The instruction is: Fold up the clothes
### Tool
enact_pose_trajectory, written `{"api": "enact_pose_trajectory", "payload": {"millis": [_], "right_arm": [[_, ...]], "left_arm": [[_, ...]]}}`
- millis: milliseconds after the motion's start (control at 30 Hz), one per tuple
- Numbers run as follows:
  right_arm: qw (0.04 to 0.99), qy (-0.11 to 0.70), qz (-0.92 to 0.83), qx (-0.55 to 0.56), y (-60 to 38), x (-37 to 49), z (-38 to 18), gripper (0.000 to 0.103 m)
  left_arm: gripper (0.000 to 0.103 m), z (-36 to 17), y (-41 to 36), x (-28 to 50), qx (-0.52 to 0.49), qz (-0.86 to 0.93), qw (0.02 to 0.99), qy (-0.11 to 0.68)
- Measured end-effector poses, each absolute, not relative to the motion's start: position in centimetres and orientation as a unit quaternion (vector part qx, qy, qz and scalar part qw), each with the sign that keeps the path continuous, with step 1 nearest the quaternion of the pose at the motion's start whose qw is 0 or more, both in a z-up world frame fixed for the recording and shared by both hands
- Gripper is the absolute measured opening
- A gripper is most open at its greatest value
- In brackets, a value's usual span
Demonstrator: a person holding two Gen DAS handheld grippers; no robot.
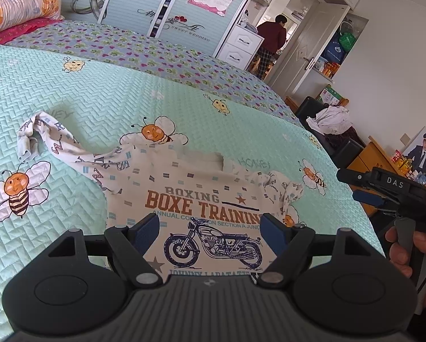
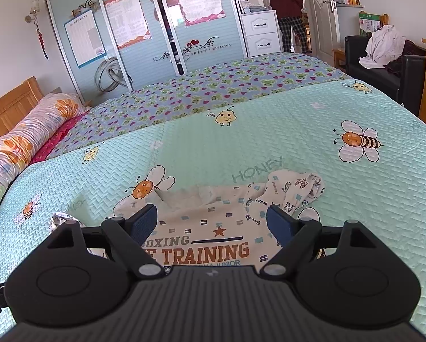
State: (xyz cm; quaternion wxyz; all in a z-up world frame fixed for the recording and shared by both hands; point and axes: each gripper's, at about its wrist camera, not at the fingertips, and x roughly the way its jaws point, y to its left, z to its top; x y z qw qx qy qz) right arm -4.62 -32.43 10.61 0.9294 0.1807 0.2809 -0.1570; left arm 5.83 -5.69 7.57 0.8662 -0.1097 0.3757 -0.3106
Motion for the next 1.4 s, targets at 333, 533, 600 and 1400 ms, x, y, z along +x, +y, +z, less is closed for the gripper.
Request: {"api": "enact_pose_trajectory", "payload": {"millis": [333, 533, 600, 1400], "right_arm": [[0.927, 0.286, -0.156, 0.183, -32.7, -4.1, 10.2, 0.084], [0.921, 0.301, -0.160, 0.191, -33.6, -3.3, 8.6, 0.084], [0.917, 0.308, -0.160, 0.196, -34.0, -2.9, 7.9, 0.084], [0.844, 0.357, -0.206, 0.344, -47.6, 0.5, -5.8, 0.084]], "left_arm": [[0.081, 7.5, -5.7, 6.3, -0.110, -0.306, 0.867, 0.378], [0.081, 6.9, -6.1, 7.2, -0.109, -0.301, 0.865, 0.387], [0.081, 6.6, -6.4, 7.5, -0.107, -0.300, 0.864, 0.391], [0.081, -1.4, -9.4, 13.4, -0.101, -0.277, 0.836, 0.463]]}}
